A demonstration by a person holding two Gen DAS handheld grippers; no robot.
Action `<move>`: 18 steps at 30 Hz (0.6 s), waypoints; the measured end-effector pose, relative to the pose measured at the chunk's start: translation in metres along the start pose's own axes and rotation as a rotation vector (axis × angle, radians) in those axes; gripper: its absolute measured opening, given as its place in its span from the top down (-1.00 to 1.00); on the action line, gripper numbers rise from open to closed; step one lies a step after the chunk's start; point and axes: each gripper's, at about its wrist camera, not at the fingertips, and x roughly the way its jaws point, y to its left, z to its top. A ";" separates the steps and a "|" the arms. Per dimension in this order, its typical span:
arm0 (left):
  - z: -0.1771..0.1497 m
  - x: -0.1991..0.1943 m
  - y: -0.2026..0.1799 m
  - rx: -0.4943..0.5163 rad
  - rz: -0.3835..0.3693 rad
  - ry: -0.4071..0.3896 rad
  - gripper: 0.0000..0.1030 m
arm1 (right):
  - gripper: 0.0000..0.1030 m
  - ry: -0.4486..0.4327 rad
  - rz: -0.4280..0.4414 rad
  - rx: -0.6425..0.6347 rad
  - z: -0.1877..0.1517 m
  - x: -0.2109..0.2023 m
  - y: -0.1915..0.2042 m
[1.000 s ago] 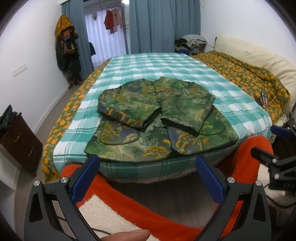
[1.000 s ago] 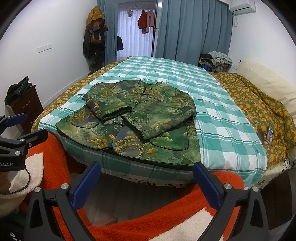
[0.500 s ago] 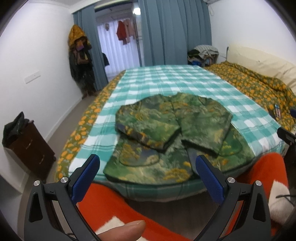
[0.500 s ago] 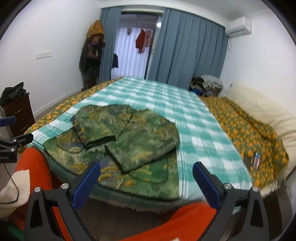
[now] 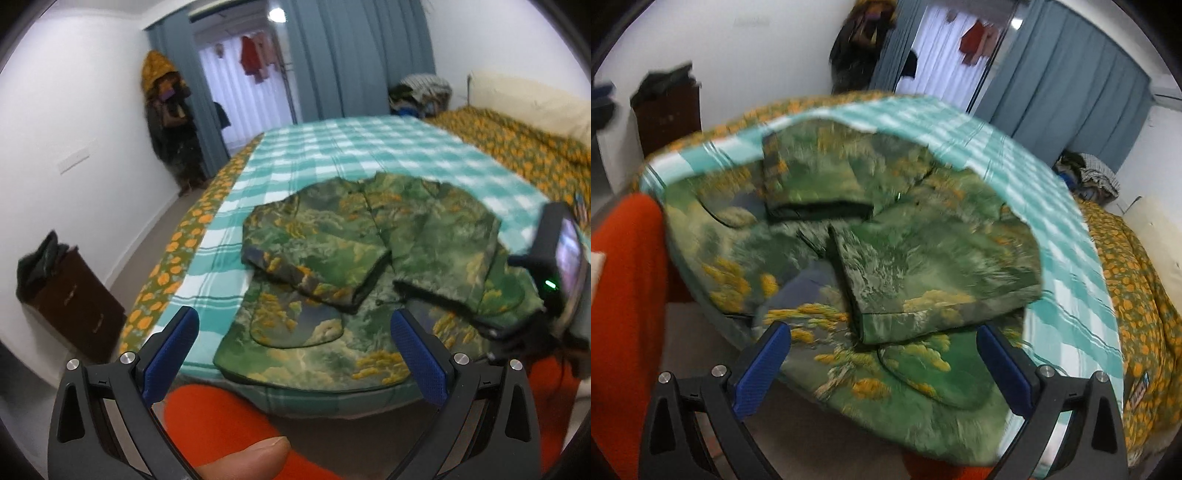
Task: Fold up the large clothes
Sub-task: 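Grasp the folded-in jacket sleeve with the right gripper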
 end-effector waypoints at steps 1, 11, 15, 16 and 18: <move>0.000 0.001 0.000 0.013 0.006 -0.005 -0.99 | -0.98 0.014 0.011 -0.002 0.002 0.011 0.001; 0.007 0.029 0.006 -0.001 -0.031 0.053 -0.99 | -0.32 0.072 0.045 0.041 0.010 0.083 -0.009; 0.006 0.043 -0.002 0.048 -0.033 0.077 -0.99 | 0.66 0.022 0.075 0.120 0.007 0.067 -0.023; 0.007 0.047 -0.003 0.056 -0.039 0.083 -0.99 | 0.68 -0.003 0.078 0.146 0.007 0.057 -0.030; 0.008 0.053 -0.002 0.057 -0.057 0.093 -0.99 | 0.70 -0.055 0.081 0.207 0.007 0.032 -0.048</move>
